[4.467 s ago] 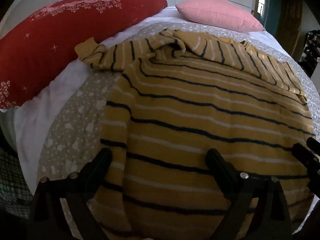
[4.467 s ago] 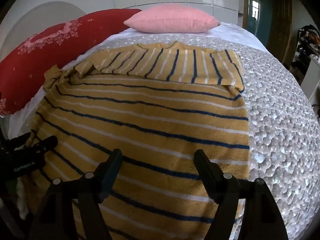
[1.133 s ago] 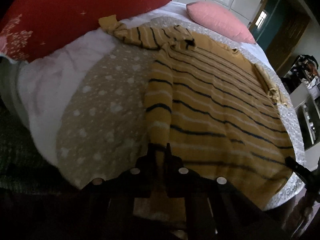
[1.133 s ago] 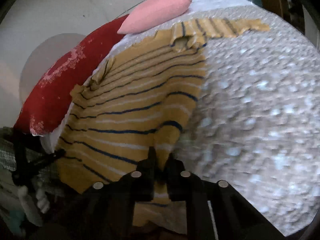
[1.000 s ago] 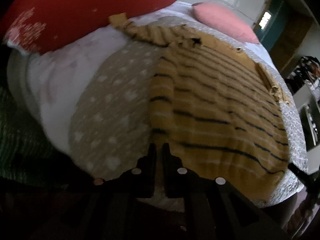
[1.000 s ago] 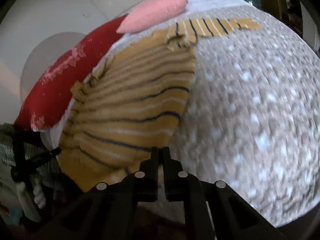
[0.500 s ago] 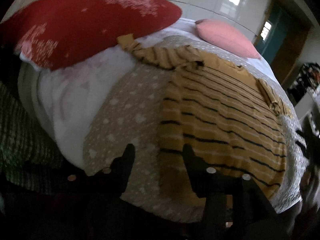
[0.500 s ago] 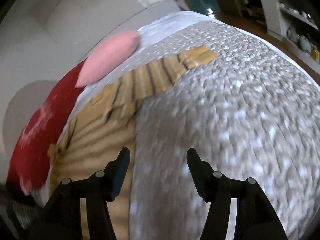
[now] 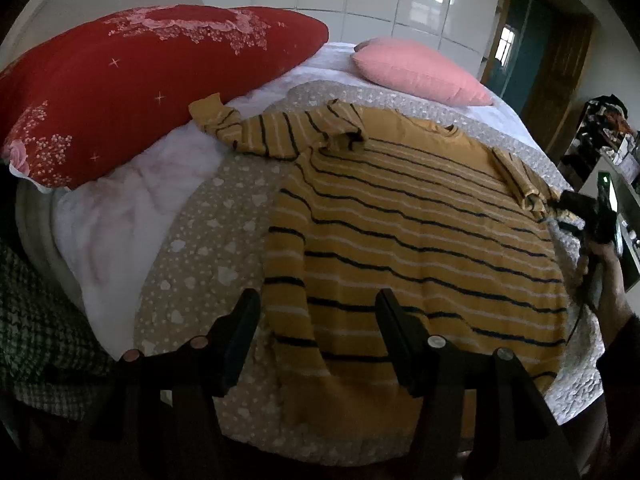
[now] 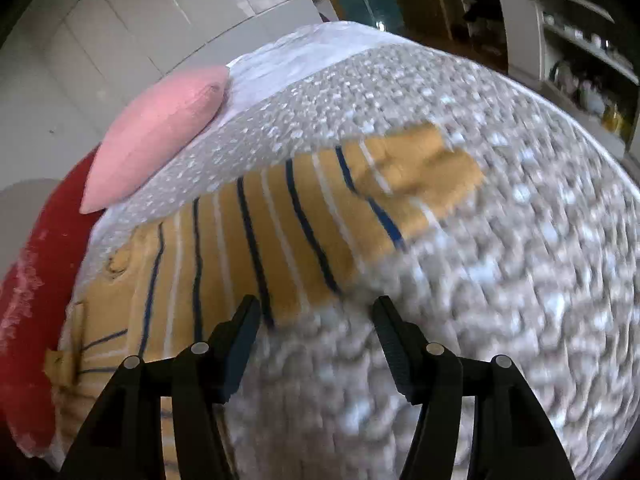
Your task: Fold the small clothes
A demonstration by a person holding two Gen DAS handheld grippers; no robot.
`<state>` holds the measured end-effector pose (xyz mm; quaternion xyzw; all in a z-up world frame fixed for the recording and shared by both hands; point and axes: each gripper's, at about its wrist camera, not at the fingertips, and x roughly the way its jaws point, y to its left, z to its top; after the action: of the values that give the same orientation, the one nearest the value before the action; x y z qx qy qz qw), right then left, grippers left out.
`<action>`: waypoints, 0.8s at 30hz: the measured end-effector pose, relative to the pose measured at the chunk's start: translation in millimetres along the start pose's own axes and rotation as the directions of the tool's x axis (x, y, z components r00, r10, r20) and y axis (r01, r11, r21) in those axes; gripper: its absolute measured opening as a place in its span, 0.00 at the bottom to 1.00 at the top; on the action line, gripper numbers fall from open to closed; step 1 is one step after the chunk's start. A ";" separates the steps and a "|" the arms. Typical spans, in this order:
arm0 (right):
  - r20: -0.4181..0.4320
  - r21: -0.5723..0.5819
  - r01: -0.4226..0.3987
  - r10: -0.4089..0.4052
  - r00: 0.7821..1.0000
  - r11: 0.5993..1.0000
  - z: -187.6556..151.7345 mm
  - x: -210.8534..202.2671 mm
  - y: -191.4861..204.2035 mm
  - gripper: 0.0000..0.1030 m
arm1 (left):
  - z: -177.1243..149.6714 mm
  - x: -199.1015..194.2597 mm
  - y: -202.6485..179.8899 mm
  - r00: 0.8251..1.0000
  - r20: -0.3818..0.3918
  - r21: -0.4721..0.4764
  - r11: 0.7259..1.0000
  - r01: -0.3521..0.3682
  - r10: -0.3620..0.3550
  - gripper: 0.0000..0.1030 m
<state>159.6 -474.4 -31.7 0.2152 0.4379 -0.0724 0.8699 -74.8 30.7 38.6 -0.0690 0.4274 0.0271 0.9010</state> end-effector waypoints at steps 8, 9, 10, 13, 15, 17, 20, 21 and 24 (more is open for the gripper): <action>0.058 -0.008 -0.023 0.024 0.998 1.000 32.6 -4.4 -0.7 0.08 | 3.8 3.3 8.2 0.999 -0.008 -0.020 0.999 -0.035 0.035 0.57; 0.081 0.002 -0.005 0.005 0.997 1.000 37.6 -11.8 -7.1 0.08 | 4.7 4.8 10.6 0.999 -0.011 -0.029 0.999 -0.037 0.036 0.57; 0.102 0.023 0.036 -0.038 0.994 0.999 43.5 -19.2 -17.0 0.08 | 5.3 6.0 11.9 0.999 -0.014 -0.036 0.999 -0.036 0.035 0.57; 0.142 0.092 0.174 -0.186 0.972 0.980 62.2 -33.9 -51.6 0.07 | 7.3 8.5 18.3 0.999 -0.017 -0.059 0.998 -0.031 0.030 0.57; 0.162 0.120 0.285 -0.302 0.940 0.951 71.0 -42.9 -71.8 0.08 | 7.7 9.2 22.1 0.999 -0.015 -0.068 0.997 -0.034 0.033 0.57; 0.171 0.128 0.399 -0.416 0.893 0.908 76.7 -50.5 -89.2 0.10 | 10.1 10.5 28.6 0.999 -0.011 -0.082 0.996 -0.036 0.035 0.57; 0.137 0.152 0.368 -0.389 0.911 0.917 73.7 -60.1 -106.6 0.16 | 21.9 15.9 43.4 0.999 0.002 -0.113 0.993 -0.046 0.046 0.58; 0.138 0.147 0.352 -0.371 0.918 0.924 70.4 -64.5 -106.7 0.20 | 28.0 18.7 48.9 0.999 0.008 -0.126 0.991 -0.051 0.053 0.61; 0.167 0.087 0.302 -0.313 0.935 0.949 56.2 -75.4 -96.0 0.37 | 56.3 38.1 72.6 0.997 0.016 -0.163 0.984 -0.068 0.072 0.64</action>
<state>124.8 -589.8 27.7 0.1625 0.3839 -0.2397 0.8768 -15.3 110.4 37.0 -0.1267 0.4162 0.0941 0.8955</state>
